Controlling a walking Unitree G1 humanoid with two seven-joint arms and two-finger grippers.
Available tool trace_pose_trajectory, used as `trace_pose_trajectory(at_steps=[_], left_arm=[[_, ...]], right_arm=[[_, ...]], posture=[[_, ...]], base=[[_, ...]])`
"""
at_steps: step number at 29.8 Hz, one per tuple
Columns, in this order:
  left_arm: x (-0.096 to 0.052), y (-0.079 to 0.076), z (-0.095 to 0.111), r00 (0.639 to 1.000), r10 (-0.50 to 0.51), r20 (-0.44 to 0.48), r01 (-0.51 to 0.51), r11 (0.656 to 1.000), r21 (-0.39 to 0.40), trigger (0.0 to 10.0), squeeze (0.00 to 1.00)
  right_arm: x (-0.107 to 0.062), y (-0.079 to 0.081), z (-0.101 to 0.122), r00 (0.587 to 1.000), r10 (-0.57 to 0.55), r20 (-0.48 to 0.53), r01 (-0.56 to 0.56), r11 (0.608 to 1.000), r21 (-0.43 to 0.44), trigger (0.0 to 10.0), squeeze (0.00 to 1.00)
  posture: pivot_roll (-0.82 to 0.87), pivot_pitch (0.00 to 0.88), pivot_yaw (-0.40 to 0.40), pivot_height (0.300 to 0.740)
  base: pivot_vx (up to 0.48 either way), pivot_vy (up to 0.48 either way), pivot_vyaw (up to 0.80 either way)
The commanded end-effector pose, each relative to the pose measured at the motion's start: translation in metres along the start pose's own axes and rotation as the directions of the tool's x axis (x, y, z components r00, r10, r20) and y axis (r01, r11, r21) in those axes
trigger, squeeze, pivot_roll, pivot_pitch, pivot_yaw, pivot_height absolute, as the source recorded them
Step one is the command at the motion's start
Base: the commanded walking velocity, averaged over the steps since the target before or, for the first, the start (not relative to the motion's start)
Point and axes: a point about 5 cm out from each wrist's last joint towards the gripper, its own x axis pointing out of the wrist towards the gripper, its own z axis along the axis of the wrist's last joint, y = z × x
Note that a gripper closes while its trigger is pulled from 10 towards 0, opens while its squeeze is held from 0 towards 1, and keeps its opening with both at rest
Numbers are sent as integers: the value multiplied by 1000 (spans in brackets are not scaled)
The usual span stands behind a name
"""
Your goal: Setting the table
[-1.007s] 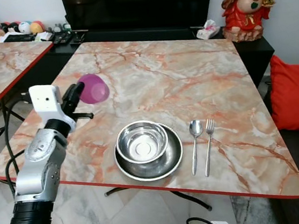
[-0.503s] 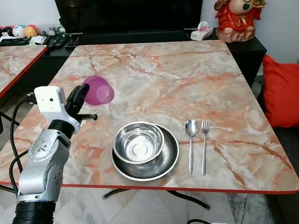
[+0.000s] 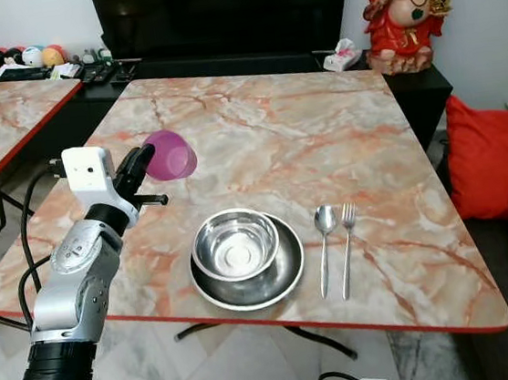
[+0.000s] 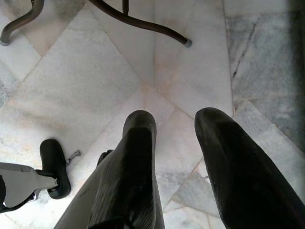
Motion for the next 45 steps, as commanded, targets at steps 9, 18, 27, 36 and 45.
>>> trace_pose_trajectory(at_steps=[9,18,27,36,45], left_arm=[[2,-1,4,1000,-5,9,6,1000,-8,10000,0],[3,-3,6,1000,-17,18,18,1000,-16,10000,0],[3,-3,8,998,-46,-31,44,998,-52,10000,0],[9,23,22,949,106,-296,-101,994,32,10000,0],[1,27,15,880,101,-465,-155,985,-80,10000,0]], right_arm=[[0,-1,0,1000,-1,-6,1,1000,2,10000,0],[0,-1,0,1000,0,-7,0,1000,0,10000,0],[0,-1,-1,1000,2,-10,-2,1000,-3,10000,0],[0,1,-3,1000,8,-19,-8,1000,-9,10000,0],[0,2,-3,1000,12,-23,-12,1000,-12,10000,0]], posture=[[78,0,-37,740],[81,0,-39,740],[83,0,-41,740],[93,0,-33,740],[92,0,-29,740]], base=[[301,0,0],[166,0,0],[0,0,0],[0,0,0],[0,0,0]])
